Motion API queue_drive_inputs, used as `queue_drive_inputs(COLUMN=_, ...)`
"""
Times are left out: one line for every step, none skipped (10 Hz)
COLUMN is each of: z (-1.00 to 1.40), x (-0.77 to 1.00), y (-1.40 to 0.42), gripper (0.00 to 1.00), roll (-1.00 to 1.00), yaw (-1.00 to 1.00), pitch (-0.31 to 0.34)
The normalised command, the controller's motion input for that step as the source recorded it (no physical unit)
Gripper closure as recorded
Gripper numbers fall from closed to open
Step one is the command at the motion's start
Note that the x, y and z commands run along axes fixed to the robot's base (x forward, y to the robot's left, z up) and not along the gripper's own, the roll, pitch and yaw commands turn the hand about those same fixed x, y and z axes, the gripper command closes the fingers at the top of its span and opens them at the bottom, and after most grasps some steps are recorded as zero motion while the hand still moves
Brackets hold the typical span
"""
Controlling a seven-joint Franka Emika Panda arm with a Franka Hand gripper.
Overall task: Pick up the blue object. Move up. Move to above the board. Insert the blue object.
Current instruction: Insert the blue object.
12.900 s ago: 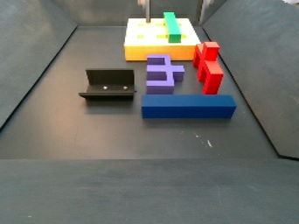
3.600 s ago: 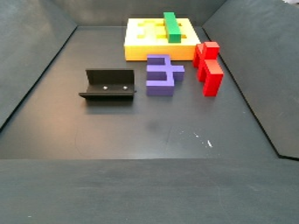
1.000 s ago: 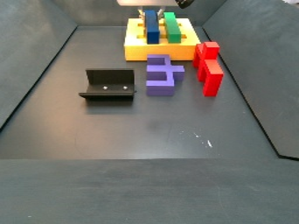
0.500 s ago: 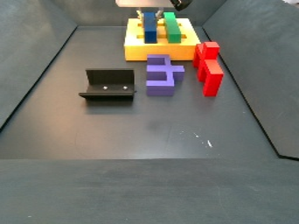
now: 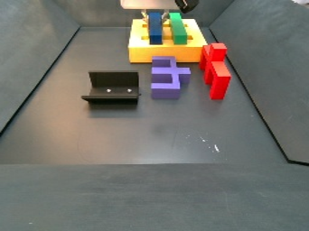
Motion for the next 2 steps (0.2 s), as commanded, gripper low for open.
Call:
queue_drive_inputs(z=-0.08, x=0.00, y=0.00, gripper=1.00, roll=0.00, yaw=0.00, pitch=0.000)
queue_drive_inputs(z=0.00, x=0.00, y=0.00, gripper=1.00, roll=0.00, yaw=0.00, pitch=0.000)
